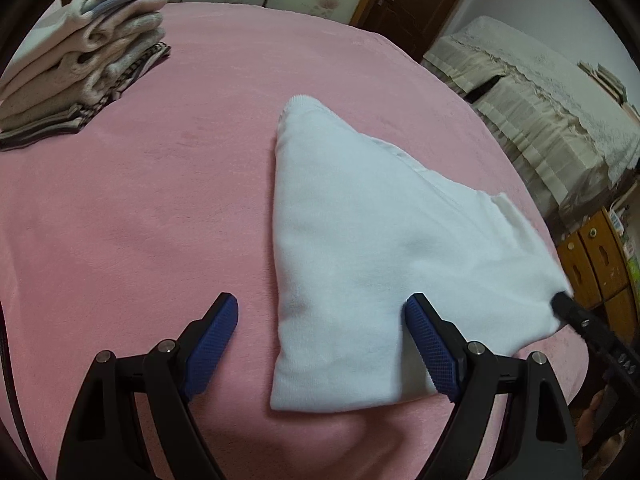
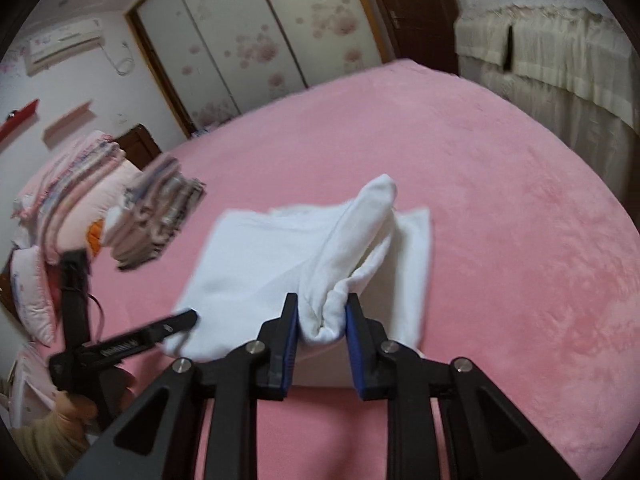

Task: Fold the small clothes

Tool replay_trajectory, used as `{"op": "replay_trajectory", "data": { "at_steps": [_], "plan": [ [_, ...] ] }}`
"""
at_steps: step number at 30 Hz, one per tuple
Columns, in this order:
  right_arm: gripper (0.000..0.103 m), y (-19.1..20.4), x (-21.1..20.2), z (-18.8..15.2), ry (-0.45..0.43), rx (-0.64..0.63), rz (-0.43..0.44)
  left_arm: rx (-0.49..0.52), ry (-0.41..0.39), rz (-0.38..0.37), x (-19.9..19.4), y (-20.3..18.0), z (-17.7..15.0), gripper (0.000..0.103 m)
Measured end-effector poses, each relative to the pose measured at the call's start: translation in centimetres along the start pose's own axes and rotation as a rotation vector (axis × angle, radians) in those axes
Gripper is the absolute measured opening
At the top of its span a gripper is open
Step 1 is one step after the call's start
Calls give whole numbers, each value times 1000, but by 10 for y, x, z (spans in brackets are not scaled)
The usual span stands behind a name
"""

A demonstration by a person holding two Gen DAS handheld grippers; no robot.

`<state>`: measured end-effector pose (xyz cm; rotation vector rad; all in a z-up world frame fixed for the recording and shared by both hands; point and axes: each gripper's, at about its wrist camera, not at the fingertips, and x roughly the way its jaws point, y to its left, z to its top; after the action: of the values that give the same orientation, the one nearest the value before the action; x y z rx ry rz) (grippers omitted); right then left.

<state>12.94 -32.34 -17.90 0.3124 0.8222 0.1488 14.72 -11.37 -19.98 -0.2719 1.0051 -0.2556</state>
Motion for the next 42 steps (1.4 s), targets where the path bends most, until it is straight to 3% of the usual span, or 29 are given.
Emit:
{"op": "replay_trajectory", "data": {
  "at_steps": [3,7,12,15,19,25,30,33,36,39,41,42],
  "plan": [
    [22,-15,12,-14,40,47,-27,4,25,-12,6,-4,-2,85],
    [22,-15,0,-22,-19,23,-59,27,26,-18,8,-7,-3,85],
    [22,-29,23,-28,62,83,-59,18,50,-13,16,-2,-5,90],
    [28,-34,18,-26,67,107,-40,28,47,-8,14,-4,-5,90],
    [39,-30,5,-14,58,87,-66,58,56,1,4,-9,-2,90],
    [39,-20,-12,21,-33,33,-95,136,-29,0,-24,-21,25,90],
    [37,5,14,50,-49,-43,-57,185,-75,-82,-19,-43,56,88],
    [27,16,44,60,-14,-67,-27,229,-84,-132,-2,-60,70,76],
    [18,18,77,64,34,-76,-17,233,-26,-164,30,-64,83,53],
    [17,10,105,63,69,-92,-87,208,23,-139,59,-55,90,34],
    [2,-4,119,60,91,-71,-122,192,51,-137,73,-47,93,19],
    [0,-13,123,59,101,-49,-115,180,64,-135,78,-42,94,16]
  ]
}}
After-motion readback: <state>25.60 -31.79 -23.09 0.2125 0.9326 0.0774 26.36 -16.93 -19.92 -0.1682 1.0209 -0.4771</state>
